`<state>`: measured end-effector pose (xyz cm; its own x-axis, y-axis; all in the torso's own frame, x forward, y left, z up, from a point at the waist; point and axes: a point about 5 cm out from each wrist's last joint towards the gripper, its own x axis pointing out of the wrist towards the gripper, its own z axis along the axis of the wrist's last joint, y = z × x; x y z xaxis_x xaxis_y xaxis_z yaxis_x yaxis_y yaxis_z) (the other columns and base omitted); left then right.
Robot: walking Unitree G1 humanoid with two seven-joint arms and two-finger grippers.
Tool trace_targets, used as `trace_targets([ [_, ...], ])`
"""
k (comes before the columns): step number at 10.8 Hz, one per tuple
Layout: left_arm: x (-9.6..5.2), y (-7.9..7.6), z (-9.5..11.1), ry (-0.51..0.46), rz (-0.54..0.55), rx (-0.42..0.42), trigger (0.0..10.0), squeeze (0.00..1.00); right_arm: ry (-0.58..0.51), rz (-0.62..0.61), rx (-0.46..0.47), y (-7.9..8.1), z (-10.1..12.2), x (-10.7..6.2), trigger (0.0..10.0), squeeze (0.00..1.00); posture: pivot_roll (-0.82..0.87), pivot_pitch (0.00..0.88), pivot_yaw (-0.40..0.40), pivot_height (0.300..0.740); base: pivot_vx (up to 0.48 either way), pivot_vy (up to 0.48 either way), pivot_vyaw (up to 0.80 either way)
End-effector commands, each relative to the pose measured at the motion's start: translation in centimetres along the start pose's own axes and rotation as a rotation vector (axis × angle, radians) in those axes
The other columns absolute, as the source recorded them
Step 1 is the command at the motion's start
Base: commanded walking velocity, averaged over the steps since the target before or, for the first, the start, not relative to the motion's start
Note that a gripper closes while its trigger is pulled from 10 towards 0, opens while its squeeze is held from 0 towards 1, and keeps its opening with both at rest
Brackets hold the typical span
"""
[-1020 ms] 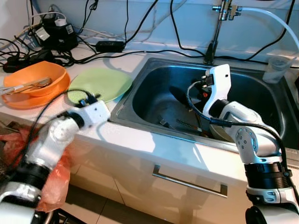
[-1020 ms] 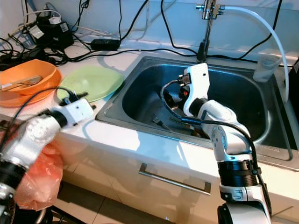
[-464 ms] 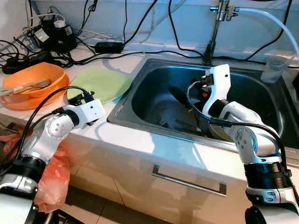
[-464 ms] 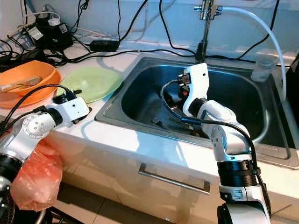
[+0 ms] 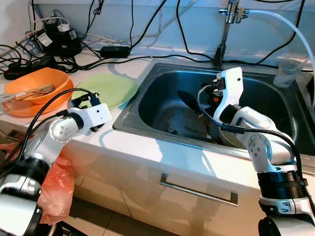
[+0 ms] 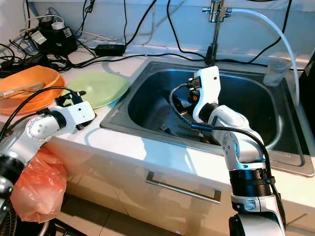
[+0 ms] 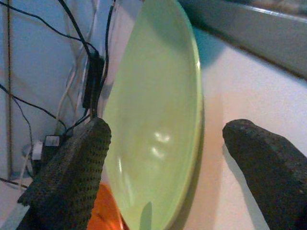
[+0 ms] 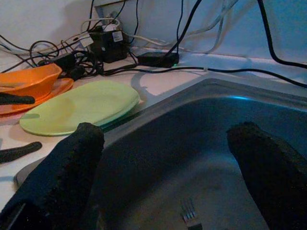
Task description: Kitchen organization
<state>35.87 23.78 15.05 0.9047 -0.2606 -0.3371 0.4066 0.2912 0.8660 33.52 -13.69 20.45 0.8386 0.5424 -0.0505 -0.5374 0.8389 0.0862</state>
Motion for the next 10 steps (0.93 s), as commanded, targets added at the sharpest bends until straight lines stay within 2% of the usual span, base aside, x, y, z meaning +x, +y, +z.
trace_targets([
  [1, -0.3, -2.1, -2.0, 0.101, -0.093, 0.018, 10.0, 1.0, -0.012, 0.002, 0.001, 0.2, 0.4, -0.1, 10.0, 0.0, 0.03, 0.0, 0.058, 0.74, 0.0, 0.0, 0.0],
  [2, -0.3, -2.0, -2.6, 0.142, -0.087, 0.022, 10.0, 0.0, -0.011, 0.001, 0.001, 0.2, 0.4, -0.2, 10.0, 0.0, 0.02, 0.0, 0.058, 0.74, 0.0, 0.0, 0.0],
  [5, 0.0, -1.6, -3.0, 0.175, -0.064, 0.009, 10.0, 0.0, -0.006, -0.005, 0.004, 0.2, 0.2, -0.6, 10.0, 0.0, 0.01, 0.0, 0.063, 0.74, 0.0, 0.0, 0.0],
  [10, 1.5, -1.7, -1.5, 0.17, 0.015, -0.013, 10.0, 0.0, 0.006, -0.024, 0.006, 0.5, 0.4, -1.6, 10.0, 0.0, -0.04, 0.0, 0.057, 0.74, 0.0, 0.0, 0.0],
])
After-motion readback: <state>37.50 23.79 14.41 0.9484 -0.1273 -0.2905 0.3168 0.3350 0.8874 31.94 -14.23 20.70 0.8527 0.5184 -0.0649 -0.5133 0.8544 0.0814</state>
